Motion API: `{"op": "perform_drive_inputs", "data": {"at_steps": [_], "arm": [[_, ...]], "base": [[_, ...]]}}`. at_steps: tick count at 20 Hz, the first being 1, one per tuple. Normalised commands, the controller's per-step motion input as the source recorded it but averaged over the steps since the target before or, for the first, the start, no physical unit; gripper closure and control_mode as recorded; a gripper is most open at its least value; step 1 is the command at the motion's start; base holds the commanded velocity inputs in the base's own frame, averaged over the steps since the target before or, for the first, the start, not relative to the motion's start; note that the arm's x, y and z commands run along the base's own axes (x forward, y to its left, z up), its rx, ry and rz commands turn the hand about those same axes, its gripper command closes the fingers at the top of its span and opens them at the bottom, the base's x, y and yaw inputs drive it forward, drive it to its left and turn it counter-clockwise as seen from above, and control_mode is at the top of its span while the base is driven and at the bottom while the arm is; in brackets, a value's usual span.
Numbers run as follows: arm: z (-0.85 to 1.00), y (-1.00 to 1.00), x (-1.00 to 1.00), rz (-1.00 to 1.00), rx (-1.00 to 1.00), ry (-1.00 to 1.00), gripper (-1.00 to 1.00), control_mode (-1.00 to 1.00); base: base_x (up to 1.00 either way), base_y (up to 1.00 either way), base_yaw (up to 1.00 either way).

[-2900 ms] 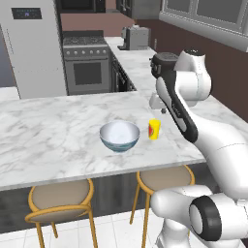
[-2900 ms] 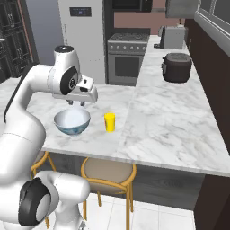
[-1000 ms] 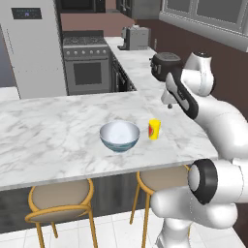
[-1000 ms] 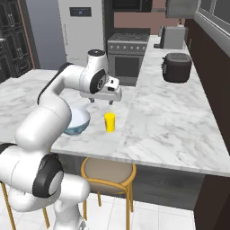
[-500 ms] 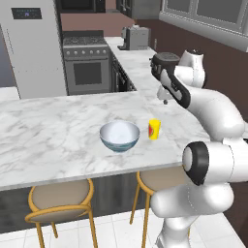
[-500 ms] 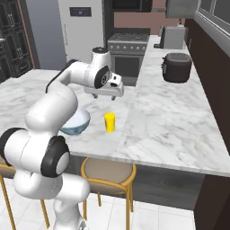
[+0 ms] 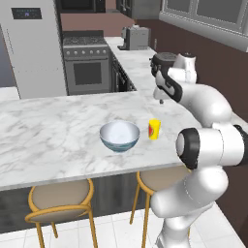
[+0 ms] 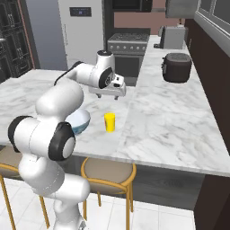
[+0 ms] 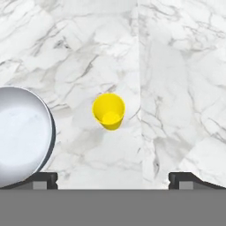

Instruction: Place the cup inside the bowl on the dining table and move the bowl to any counter.

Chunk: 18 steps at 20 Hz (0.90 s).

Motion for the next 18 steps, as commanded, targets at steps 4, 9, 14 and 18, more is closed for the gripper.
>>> {"op": "perform_drive_inputs", "data": {"at_steps": [4,9,14,18], "arm": [[-0.23,-0.02,0.37,0.00,0.00,0.00,-1.00,-1.00],[-0.23,0.00,0.36,0.00,0.00,0.00,-1.00,-1.00],[-0.21,0.00,0.25,0.00,0.00,0.00,-1.00,-1.00],[-0.21,0.00,0.11,0.00,0.00,0.00,-1.00,-1.00]], "base": [[0.00,0.00,0.00],[0.00,0.00,0.00],[0.00,0.00,0.00],[0.00,0.00,0.00]]}}
